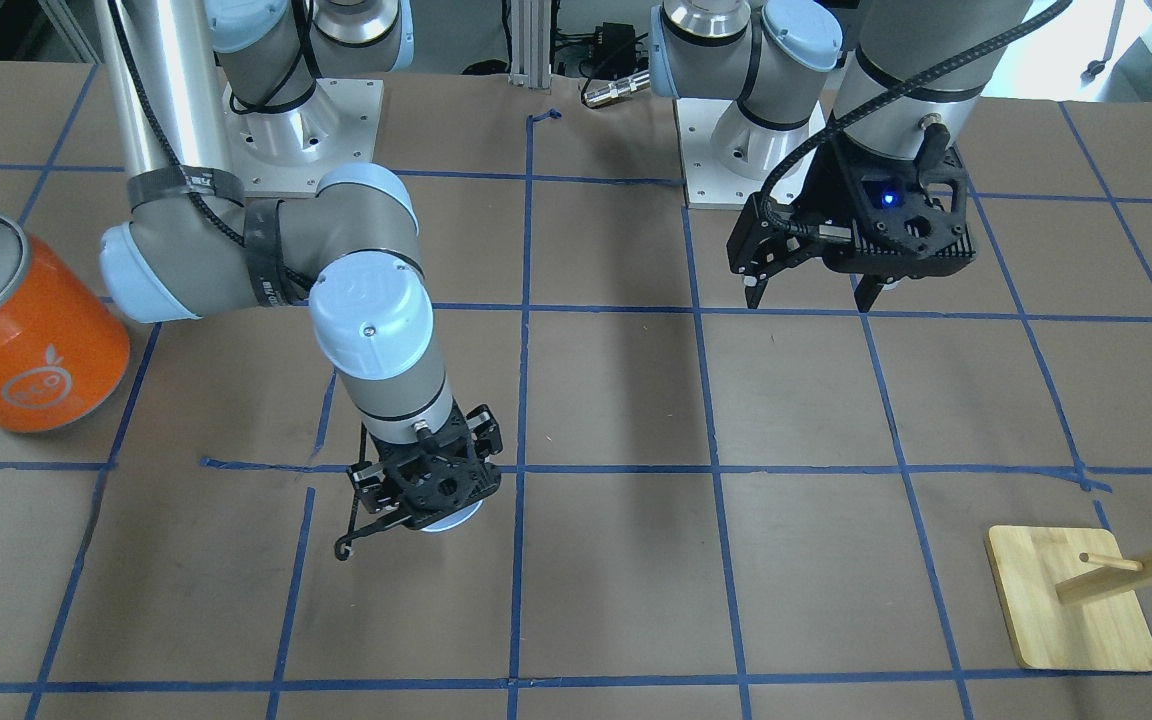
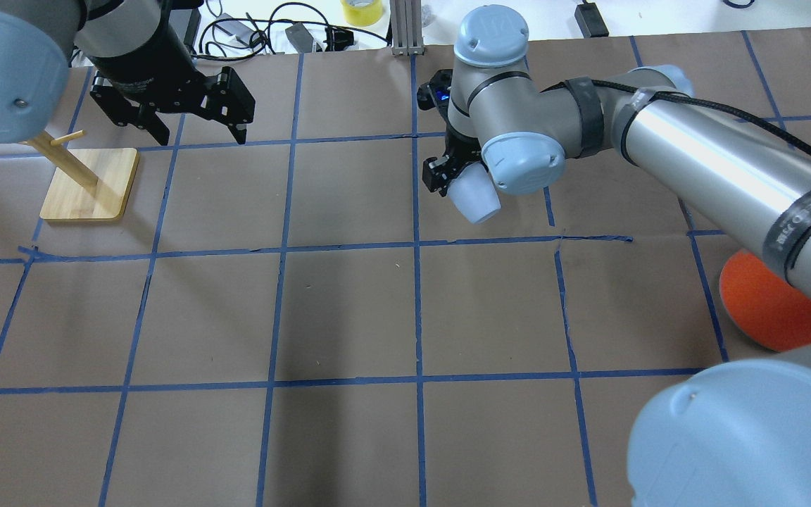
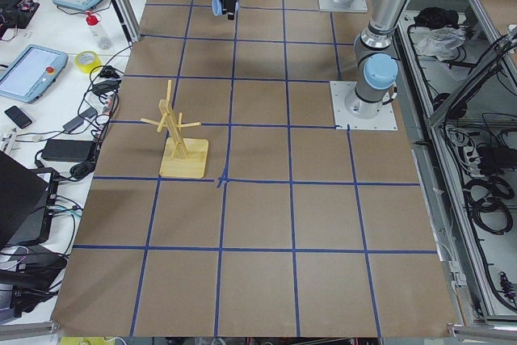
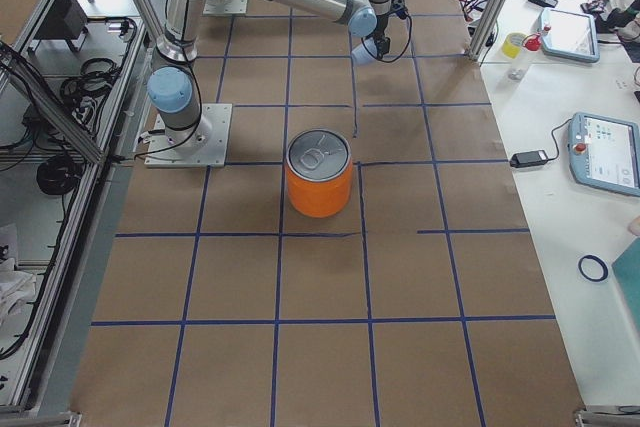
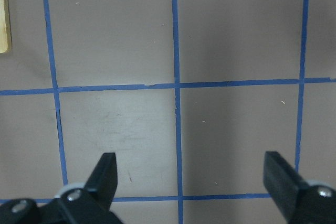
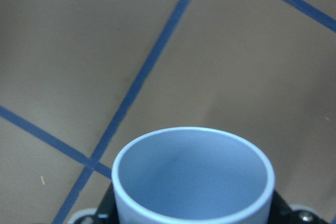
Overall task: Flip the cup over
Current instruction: 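Lift the white cup with the right gripper and carry it toward the left arm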
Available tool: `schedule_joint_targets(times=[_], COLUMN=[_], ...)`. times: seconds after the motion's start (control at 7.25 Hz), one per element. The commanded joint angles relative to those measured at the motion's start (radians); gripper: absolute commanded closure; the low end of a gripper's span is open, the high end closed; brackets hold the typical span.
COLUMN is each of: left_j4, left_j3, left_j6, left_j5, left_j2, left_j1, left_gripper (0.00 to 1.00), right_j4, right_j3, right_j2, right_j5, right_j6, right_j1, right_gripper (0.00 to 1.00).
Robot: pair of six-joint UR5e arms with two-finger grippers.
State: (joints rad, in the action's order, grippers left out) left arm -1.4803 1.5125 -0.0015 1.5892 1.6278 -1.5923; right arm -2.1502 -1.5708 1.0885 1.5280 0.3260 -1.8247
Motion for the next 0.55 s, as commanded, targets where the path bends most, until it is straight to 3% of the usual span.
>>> schedule_joint_targets(times=[0.0, 0.28, 0.41], left_j4=[0.0, 0.0, 0.0], left_j3=[0.0, 0.0, 0.0], left_j6=[0.0, 0.0, 0.0], left_j5=[0.0, 0.002, 0.0], left_j2=[0.0, 0.0, 0.0], left_j1=[0.0, 0.0, 0.0], left_gripper=[0.0, 0.0, 0.0], right_j4=[-0.062, -0.162, -0.193], right_j3=[0.0, 0.0, 0.0], right_j2=[-0.025, -0.08, -0.113], right_j5=[-0.051, -0.057, -0.086], right_j6=[0.314, 0.606, 0.645], right_j1=[-0.073, -0.117, -0.129], right_gripper=[1.0, 1.0, 1.0])
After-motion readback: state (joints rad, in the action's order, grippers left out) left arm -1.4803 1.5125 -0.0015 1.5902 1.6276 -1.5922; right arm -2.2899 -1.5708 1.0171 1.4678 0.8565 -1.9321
